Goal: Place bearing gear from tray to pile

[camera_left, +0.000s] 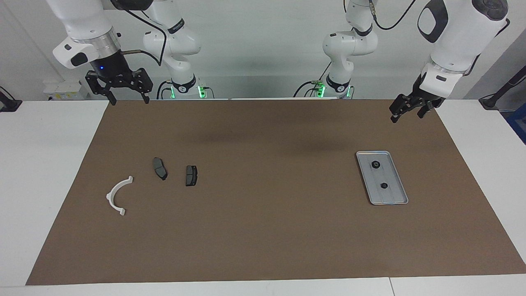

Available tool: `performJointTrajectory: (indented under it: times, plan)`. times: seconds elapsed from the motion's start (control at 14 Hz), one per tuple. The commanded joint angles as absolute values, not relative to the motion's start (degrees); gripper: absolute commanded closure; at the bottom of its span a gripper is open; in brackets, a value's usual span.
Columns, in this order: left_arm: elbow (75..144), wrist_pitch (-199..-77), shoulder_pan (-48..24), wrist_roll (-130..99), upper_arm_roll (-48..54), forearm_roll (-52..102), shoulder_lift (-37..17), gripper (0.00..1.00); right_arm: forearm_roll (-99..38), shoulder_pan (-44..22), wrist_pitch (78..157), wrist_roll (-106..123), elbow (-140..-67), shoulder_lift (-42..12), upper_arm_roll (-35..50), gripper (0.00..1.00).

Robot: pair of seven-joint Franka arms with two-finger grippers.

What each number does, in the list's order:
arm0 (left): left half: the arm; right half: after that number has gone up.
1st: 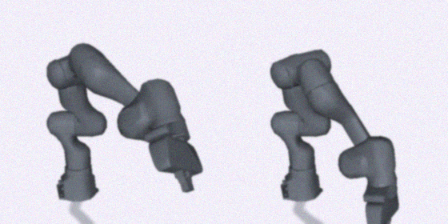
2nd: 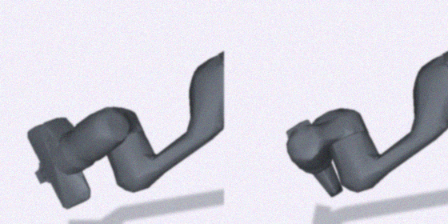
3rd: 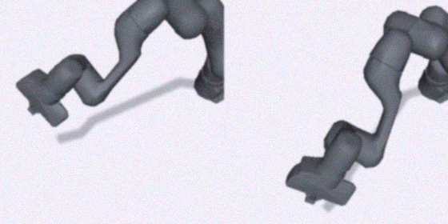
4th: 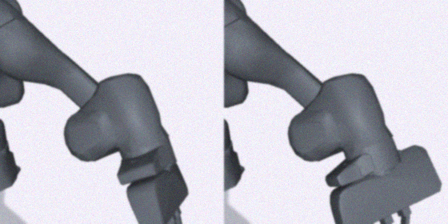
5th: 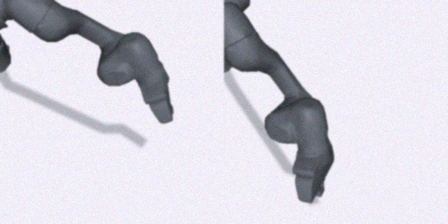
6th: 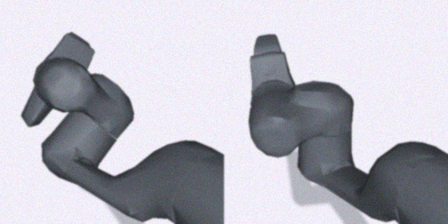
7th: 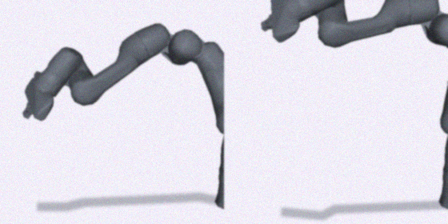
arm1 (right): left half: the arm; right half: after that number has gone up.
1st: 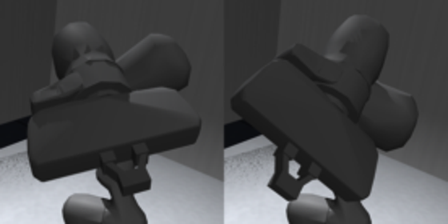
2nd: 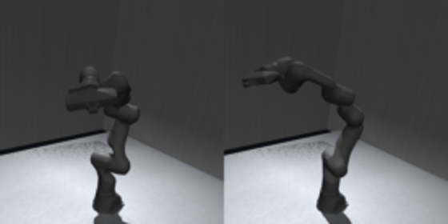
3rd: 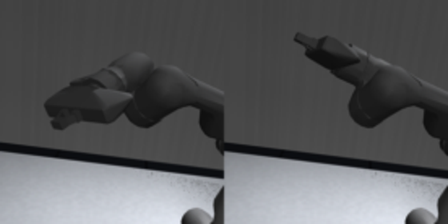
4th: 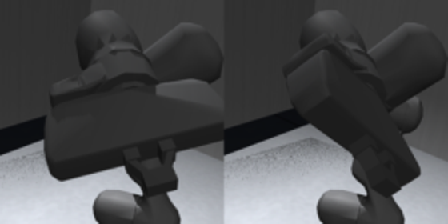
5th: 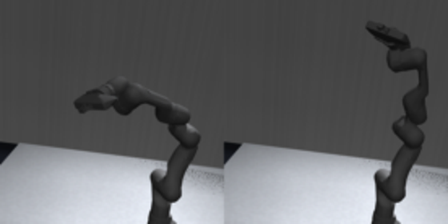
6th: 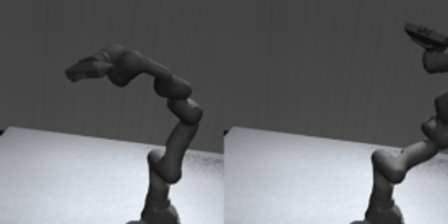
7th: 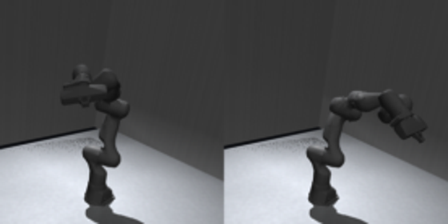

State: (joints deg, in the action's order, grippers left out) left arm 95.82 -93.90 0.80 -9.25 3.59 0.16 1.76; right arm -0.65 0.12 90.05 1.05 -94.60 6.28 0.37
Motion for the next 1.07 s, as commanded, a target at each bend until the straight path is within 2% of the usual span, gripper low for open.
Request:
performJointTrajectory:
  times: [0.0,0.79,1.0]
  plan:
    - [95.62,-94.22,-0.09,-8.61,2.81,0.35,1.76,0.00,-0.79,0.62,89.56,0.09,-95.27,7.12,0.79,0.00]
    - [96.06,-92.55,-0.35,-9.23,2.81,0.26,2.02,0.00,-0.79,0.70,89.38,0.18,-94.92,7.12,0.62,0.00]
    - [100.79,-98.06,0.96,-8.61,3.16,0.26,3.77,0.00,-0.79,0.97,89.47,0.44,-95.01,7.12,0.53,0.00]
